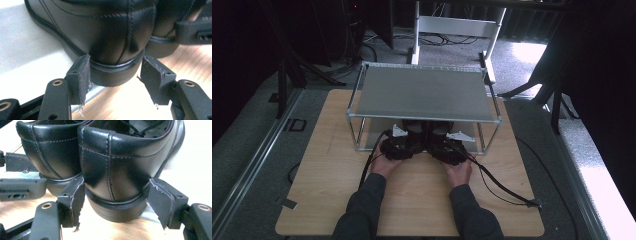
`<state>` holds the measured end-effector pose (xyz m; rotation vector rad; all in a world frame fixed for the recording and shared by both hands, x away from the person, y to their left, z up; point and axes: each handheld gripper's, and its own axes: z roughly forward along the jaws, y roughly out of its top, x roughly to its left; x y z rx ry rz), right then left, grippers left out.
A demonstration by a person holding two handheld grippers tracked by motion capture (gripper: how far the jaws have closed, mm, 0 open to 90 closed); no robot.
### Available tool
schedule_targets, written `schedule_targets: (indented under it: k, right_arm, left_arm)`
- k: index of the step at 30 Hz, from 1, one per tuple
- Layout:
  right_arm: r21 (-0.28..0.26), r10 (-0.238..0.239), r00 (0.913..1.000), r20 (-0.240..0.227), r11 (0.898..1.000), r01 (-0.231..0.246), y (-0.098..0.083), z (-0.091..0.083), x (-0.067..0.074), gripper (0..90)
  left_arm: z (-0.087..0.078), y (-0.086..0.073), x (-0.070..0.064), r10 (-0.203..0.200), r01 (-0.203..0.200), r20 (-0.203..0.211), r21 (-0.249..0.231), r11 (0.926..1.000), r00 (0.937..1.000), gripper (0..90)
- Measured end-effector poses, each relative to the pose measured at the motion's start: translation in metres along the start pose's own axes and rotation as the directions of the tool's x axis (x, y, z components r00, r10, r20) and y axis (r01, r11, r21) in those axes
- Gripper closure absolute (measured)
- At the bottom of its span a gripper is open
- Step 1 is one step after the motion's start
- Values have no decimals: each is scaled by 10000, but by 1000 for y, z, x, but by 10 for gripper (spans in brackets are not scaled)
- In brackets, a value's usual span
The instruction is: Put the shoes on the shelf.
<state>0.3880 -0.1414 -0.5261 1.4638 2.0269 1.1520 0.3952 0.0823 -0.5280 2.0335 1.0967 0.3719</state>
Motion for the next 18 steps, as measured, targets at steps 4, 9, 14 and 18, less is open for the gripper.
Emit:
schedule_targets:
  k: [4,9,14,18]
  right_arm:
    - [152,-219,9998,-8,9996,219,2,2,-4,303]
    - [275,-384,9993,-7,9989,384,4,2,-6,303]
    - [131,-776,9969,132,9969,774,4,-7,-4,339]
    - [56,-985,9951,-43,9951,985,4,-26,-7,339]
  left_arm:
    - [-1,0,-1,-78,77,44,15,10000,10000,407]
    - [0,2,-4,-17,16,51,66,10000,10000,402]
    - [-8,-5,-1,-302,303,129,-103,9995,9995,392]
    - [-29,-21,1,-355,348,-300,-215,9992,9989,385]
